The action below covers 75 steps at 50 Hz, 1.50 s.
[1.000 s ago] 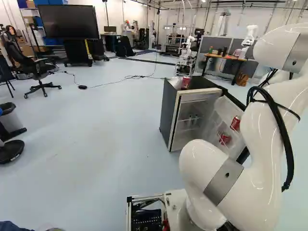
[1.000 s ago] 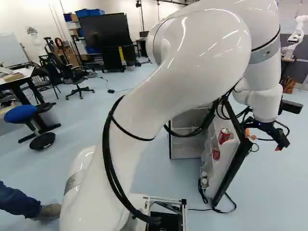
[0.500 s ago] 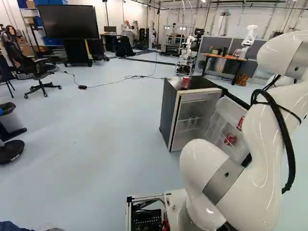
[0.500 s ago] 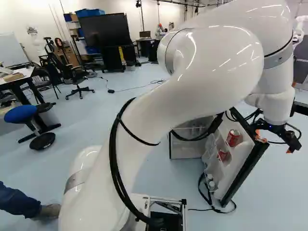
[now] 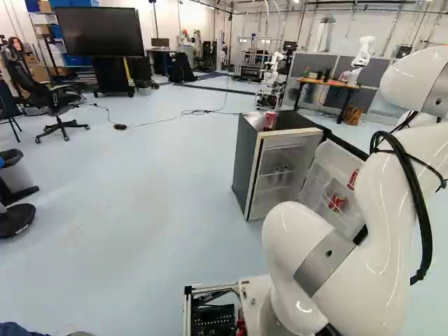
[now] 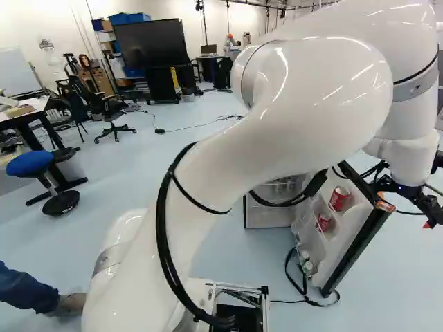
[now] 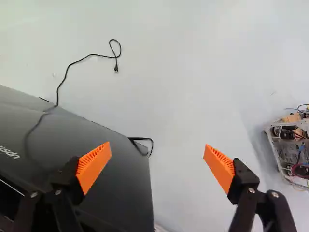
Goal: Grab a drink from the fridge
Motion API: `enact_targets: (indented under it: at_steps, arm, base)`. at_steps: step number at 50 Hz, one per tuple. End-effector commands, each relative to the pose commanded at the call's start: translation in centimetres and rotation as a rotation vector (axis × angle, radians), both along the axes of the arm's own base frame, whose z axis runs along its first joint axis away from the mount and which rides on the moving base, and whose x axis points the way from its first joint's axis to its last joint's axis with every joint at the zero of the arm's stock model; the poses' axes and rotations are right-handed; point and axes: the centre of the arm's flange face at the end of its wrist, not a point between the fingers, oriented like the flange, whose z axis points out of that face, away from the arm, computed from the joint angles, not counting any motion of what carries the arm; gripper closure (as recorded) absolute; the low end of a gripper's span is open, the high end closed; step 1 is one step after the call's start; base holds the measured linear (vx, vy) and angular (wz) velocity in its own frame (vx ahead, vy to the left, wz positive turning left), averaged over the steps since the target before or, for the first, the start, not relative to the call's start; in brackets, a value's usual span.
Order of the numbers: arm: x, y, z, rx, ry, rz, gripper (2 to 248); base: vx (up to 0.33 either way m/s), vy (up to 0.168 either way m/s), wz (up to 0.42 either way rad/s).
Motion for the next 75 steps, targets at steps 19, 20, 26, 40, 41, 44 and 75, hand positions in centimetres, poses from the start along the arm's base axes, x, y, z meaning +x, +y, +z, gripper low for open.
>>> enact_targets:
  at_steps: [19,20,26,40,41,44,75]
  arm:
    - [-1.8,3.0,0.3,0.036,0.016,-0.006,3]
    - [-1.9,3.2,0.3,0.037,0.017,-0.006,3]
    - [-2.3,4.2,0.4,0.048,0.021,-0.006,3]
    - [-2.7,6.7,0.6,0.070,0.032,0.004,3]
    - [-2.7,6.8,0.6,0.071,0.032,0.005,3]
    - [-2.7,7.4,0.6,0.075,0.034,0.009,3]
    - [-0.2,13.1,0.8,0.106,0.053,0.088,3]
  base:
    - [0.000,0.000,0.000]
    - [0.000,0.000,0.000]
    - [0.000,0.000,0.000]
    - [0.000,0.000,0.000]
    - [0.000,0.000,0.000]
    - [0.000,0.000,0.000]
    - [0.000,0.000,0.000]
